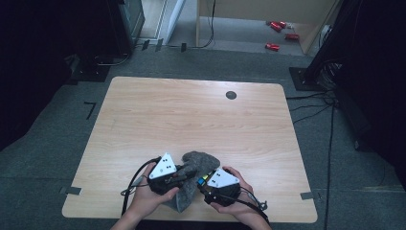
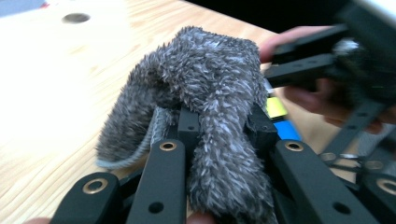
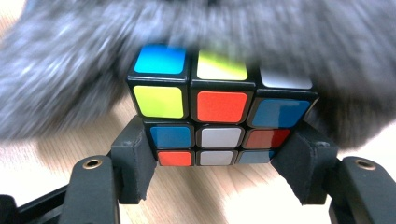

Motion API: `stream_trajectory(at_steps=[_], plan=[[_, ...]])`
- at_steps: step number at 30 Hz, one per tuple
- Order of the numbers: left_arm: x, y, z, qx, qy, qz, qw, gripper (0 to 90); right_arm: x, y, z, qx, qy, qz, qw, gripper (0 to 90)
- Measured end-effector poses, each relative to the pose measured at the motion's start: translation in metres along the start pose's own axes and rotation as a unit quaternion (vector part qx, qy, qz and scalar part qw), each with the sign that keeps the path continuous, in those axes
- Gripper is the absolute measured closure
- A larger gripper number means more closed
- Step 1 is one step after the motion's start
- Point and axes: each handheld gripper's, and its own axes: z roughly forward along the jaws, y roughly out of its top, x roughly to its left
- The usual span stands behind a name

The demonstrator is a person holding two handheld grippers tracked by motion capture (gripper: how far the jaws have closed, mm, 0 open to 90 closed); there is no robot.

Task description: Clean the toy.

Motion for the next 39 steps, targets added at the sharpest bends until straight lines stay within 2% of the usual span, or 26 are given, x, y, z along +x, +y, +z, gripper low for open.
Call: stream_trajectory(at_steps=[1, 2, 5, 6, 8, 10, 12, 14, 16, 17, 18, 20, 21, 25, 27, 28, 30, 31, 33, 36, 37, 39], plan=[[0.003, -0.001, -0.001, -0.004, -0.005, -0.012, 0.9999, 74.9, 0.000, 0.000, 0.000, 0.000, 0.000, 0.000, 1.0000, 35.0], [0.003, -0.001, -0.002, -0.006, -0.009, -0.012, 0.9999, 74.9, 0.000, 0.000, 0.000, -0.002, 0.001, 0.002, 1.0000, 35.0], [-0.006, 0.002, 0.000, -0.015, -0.045, 0.007, 0.9989, 73.6, 0.002, 0.001, 0.001, -0.005, 0.003, 0.005, 1.0000, 35.0], [-0.009, 0.003, 0.001, -0.012, -0.050, 0.013, 0.9986, 73.2, 0.002, 0.002, 0.002, -0.006, 0.004, 0.005, 1.0000, 35.0], [-0.008, 0.003, 0.002, -0.012, -0.050, 0.011, 0.9986, 73.2, 0.004, 0.003, 0.002, -0.006, 0.003, 0.006, 1.0000, 35.0], [0.002, 0.001, 0.000, -0.010, -0.026, -0.012, 0.9995, 73.7, 0.003, 0.003, 0.002, -0.006, 0.003, 0.006, 1.0000, 35.0], [0.015, -0.003, -0.004, -0.010, -0.007, -0.042, 0.9990, 74.3, 0.001, 0.001, 0.000, -0.004, 0.004, 0.007, 1.0000, 35.0], [0.020, -0.005, -0.006, -0.014, -0.005, -0.054, 0.9984, 74.7, 0.000, 0.001, 0.000, -0.005, 0.007, 0.010, 0.9999, 35.0], [0.017, -0.003, -0.006, -0.027, -0.035, -0.055, 0.9976, 74.5, 0.001, 0.002, 0.000, -0.008, 0.009, 0.012, 0.9999, 35.0], [0.012, -0.001, -0.006, -0.030, -0.053, -0.044, 0.9972, 74.1, 0.002, 0.003, 0.001, -0.009, 0.009, 0.013, 0.9998, 35.0], [0.005, 0.000, -0.004, -0.028, -0.062, -0.029, 0.9972, 73.5, 0.002, 0.003, 0.002, -0.008, 0.010, 0.012, 0.9998, 35.0], [-0.004, 0.002, 0.001, -0.015, -0.056, -0.001, 0.9983, 72.7, 0.004, 0.004, 0.004, -0.007, 0.009, 0.012, 0.9999, 35.0], [-0.006, 0.002, 0.002, -0.010, -0.049, 0.003, 0.9987, 72.2, 0.005, 0.005, 0.004, -0.006, 0.009, 0.011, 0.9999, 35.0], [0.011, -0.002, -0.001, -0.003, -0.016, -0.038, 0.9992, 72.9, 0.003, 0.002, 0.002, -0.001, 0.007, 0.007, 1.0000, 35.0], [0.016, -0.003, -0.005, -0.009, -0.011, -0.051, 0.9986, 73.6, 0.002, 0.002, 0.001, -0.004, 0.006, 0.007, 0.9999, 35.0], [0.014, -0.003, -0.006, -0.014, -0.015, -0.049, 0.9986, 73.7, 0.002, 0.002, 0.000, -0.007, 0.007, 0.010, 0.9999, 35.0], [0.006, 0.000, -0.006, -0.022, -0.042, -0.031, 0.9984, 73.5, 0.003, 0.004, 0.000, -0.012, 0.009, 0.011, 0.9998, 35.0], [0.001, 0.001, -0.005, -0.021, -0.047, -0.020, 0.9985, 73.1, 0.004, 0.004, 0.001, -0.014, 0.009, 0.013, 0.9998, 35.0], [-0.008, 0.003, -0.001, -0.011, -0.041, 0.003, 0.9991, 73.0, 0.005, 0.005, 0.001, -0.012, 0.007, 0.010, 0.9998, 35.0], [0.000, 0.001, 0.000, -0.004, -0.023, -0.016, 0.9996, 73.7, 0.004, 0.003, 0.001, -0.007, 0.006, 0.007, 0.9999, 35.0], [0.006, -0.001, -0.003, -0.007, -0.015, -0.030, 0.9994, 74.0, 0.003, 0.003, 0.000, -0.007, 0.006, 0.004, 0.9999, 35.0], [0.017, -0.004, -0.008, -0.020, -0.016, -0.051, 0.9984, 74.6, 0.002, 0.002, -0.003, -0.013, 0.007, 0.004, 0.9999, 35.0]])
